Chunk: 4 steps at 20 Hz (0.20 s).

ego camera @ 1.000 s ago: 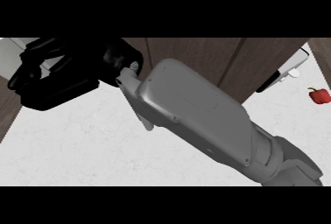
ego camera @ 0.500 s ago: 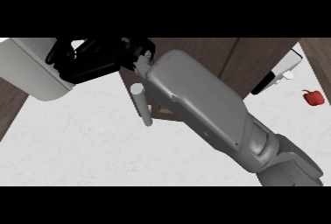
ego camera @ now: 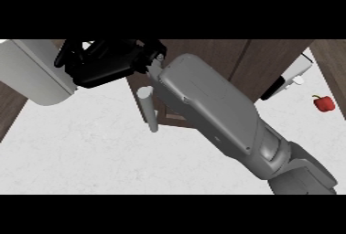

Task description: Pick up the wine, place it into the cabinet and close the cabinet

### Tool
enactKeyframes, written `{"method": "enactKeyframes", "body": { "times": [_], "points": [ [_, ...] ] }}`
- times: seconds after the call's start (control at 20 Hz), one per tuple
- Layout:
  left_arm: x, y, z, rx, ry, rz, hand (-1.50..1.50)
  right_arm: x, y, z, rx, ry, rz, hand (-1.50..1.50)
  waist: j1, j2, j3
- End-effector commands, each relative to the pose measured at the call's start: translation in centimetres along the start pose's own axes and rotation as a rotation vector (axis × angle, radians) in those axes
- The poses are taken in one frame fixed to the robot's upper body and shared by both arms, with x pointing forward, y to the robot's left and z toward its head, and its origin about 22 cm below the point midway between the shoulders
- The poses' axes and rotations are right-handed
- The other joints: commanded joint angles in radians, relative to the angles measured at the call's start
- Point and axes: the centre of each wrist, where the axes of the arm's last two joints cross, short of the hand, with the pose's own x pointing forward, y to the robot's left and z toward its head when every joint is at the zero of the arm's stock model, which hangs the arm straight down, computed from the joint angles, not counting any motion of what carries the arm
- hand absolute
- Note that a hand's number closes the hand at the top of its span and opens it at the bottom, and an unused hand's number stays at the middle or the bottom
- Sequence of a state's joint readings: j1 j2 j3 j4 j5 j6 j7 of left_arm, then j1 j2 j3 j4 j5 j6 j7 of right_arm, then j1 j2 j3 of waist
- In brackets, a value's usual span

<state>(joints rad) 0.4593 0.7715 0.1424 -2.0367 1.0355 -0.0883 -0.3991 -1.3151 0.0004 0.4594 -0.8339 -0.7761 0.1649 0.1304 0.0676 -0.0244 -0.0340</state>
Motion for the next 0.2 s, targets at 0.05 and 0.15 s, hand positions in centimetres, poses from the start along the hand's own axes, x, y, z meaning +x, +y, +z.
{"method": "enactKeyframes", "body": {
  "times": [0.05, 0.15],
  "points": [
    [-0.4, -1.45, -0.28, -0.022, 0.023, 0.056, -1.5, -0.86, -8.74, 4.95, -0.351, 0.029, 0.001, 1.5, -0.066, 0.058, 0.034],
    [-0.38, -1.34, -0.48, -0.019, 0.025, 0.057, -1.5, -1.38, -9.18, 5.45, -0.352, 0.037, 0.003, 1.5, -0.075, 0.06, 0.033]
  ]
}}
